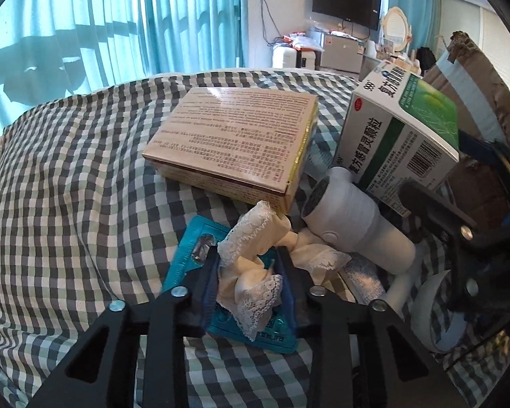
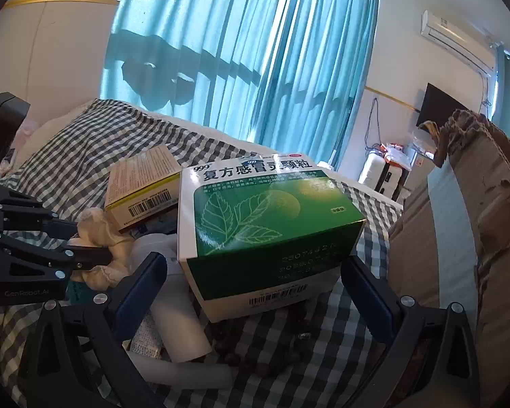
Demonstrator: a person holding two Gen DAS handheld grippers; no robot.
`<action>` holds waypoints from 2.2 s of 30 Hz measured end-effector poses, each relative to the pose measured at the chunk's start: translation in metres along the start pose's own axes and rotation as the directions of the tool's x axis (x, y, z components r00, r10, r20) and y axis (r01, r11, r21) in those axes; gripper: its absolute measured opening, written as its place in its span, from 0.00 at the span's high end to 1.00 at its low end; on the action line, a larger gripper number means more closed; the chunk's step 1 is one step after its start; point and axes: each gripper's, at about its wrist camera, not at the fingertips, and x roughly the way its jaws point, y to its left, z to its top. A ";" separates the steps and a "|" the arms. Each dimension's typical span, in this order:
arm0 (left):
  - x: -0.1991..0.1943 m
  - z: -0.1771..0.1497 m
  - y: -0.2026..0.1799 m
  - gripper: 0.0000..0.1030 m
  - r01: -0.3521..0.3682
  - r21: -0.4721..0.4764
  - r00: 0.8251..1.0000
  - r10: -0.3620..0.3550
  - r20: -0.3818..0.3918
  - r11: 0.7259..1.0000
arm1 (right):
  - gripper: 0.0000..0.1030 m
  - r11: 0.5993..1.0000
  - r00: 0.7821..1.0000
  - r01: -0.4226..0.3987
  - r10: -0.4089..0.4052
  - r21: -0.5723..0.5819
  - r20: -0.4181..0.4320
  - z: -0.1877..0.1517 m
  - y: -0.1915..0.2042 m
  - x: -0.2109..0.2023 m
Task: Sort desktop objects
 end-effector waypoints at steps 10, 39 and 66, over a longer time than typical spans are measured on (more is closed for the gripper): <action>-0.031 0.013 0.012 0.73 0.030 -0.041 0.999 -0.028 0.045 0.999 | 0.74 0.999 0.997 -0.048 0.050 0.023 -0.061 -0.001 -0.002 0.001; -0.217 0.030 0.101 0.73 -0.037 -0.242 0.868 0.151 0.474 0.970 | 0.17 0.918 0.981 0.176 -0.134 0.354 -0.141 0.051 0.003 0.032; -0.063 0.008 0.024 0.88 0.140 -0.173 0.984 -0.117 0.138 0.975 | 0.20 0.917 0.957 0.065 -0.169 0.393 0.237 0.134 -0.043 -0.175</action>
